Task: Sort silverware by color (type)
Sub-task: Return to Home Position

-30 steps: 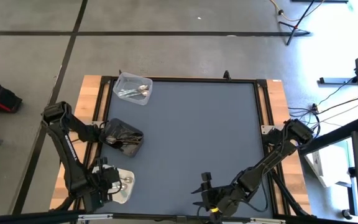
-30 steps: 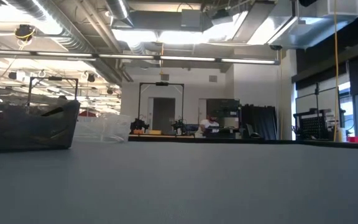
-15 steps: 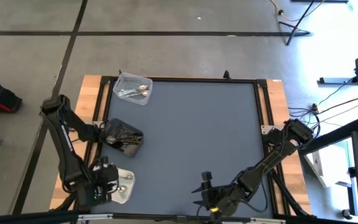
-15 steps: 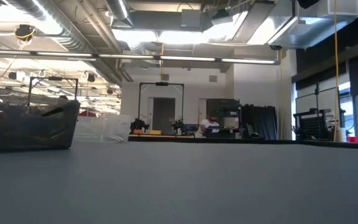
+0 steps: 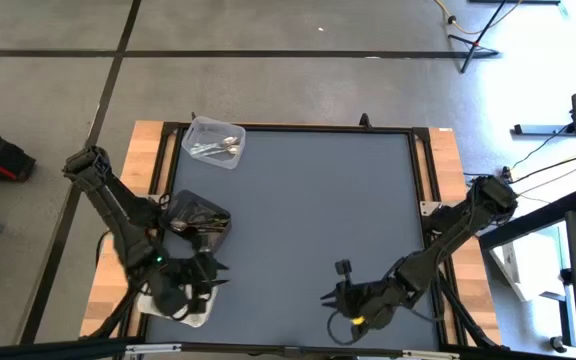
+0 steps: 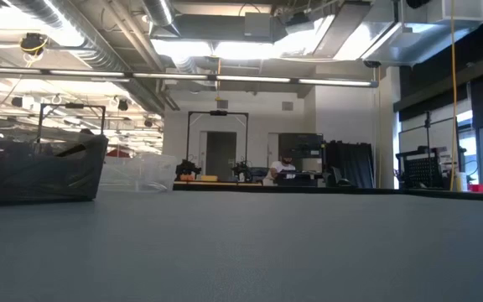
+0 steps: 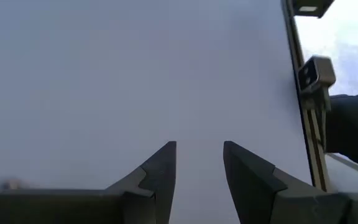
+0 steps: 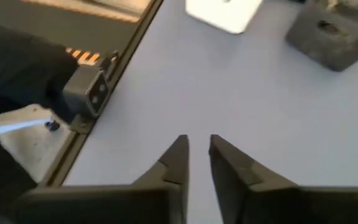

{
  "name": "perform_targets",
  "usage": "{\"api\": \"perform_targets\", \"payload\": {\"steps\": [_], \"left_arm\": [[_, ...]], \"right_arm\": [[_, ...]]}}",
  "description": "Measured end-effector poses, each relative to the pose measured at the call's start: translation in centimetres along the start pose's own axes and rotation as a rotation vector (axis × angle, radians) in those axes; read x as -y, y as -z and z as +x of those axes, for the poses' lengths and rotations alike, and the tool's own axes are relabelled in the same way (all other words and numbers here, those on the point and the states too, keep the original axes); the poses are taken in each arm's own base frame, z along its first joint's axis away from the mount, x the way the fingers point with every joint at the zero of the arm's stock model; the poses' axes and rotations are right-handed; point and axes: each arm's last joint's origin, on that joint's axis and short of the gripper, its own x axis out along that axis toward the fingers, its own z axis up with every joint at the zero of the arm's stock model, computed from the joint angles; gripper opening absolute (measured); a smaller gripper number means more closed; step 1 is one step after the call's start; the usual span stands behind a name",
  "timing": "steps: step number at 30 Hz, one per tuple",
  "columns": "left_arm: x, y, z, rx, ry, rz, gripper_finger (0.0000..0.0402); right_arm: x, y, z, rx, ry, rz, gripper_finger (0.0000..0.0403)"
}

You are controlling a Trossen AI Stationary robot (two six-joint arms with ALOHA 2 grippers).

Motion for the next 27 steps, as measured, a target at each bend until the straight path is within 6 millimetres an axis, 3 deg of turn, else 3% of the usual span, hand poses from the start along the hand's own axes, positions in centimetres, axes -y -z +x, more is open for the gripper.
{"api": "perform_targets", "payload": {"steps": [6, 13, 19, 23, 27], "left_arm": [[-1.5, -3.6, 1.9, 0.068, 0.076, 0.099, 0.0128], [-3.9, -6.4, 3.8, 0.092, 0.161, 0.137, 0.0128], [-5.8, -8.3, 4.4, 0.178, 0.22, 0.194, 0.0128], [-7.6, -7.2, 4.8, 0.305, 0.368, 0.203, 0.0126], [-10.0, -4.2, 4.2, 0.432, 0.392, 0.172, 0.0117]], "right_arm": [[3.5, 2.4, -2.1, 0.105, 0.001, 0.088, 0.0004], [9.1, 6.2, -4.6, 0.303, -0.028, 0.228, 0.0011], [12.3, 9.5, -7.0, 0.489, 0.016, 0.264, 0.0001], [13.6, 10.8, -8.5, 0.576, 0.053, 0.283, 0.0004], [14.4, 11.6, -9.7, 0.629, 0.093, 0.271, 0.0005]]}}
